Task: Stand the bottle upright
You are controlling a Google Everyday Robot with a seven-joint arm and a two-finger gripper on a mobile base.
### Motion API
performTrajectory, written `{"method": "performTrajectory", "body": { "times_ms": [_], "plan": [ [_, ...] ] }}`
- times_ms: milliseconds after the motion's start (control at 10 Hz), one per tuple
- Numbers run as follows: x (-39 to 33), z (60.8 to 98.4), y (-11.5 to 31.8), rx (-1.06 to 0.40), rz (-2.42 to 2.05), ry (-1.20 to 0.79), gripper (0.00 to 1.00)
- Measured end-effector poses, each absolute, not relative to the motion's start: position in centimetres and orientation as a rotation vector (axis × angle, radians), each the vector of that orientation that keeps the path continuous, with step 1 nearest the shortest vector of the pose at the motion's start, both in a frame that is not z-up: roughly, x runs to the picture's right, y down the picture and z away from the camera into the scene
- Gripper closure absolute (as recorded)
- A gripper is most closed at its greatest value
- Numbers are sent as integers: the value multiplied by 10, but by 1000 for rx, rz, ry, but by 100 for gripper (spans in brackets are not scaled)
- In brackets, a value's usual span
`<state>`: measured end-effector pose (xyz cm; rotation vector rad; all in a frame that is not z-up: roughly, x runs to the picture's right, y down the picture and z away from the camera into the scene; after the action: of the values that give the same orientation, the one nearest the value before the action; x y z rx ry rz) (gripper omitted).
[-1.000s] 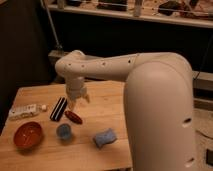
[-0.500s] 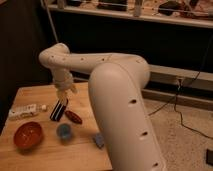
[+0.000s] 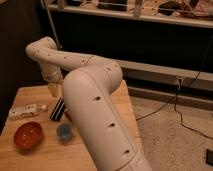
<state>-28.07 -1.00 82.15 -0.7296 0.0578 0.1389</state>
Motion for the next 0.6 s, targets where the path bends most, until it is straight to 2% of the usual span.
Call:
{"method": "performTrajectory", "body": {
  "times_ms": [400, 600],
  "plan": [
    [-283, 821, -10, -724, 137, 48, 35],
    [-305, 822, -8, -665, 75, -32, 35]
  ]
}}
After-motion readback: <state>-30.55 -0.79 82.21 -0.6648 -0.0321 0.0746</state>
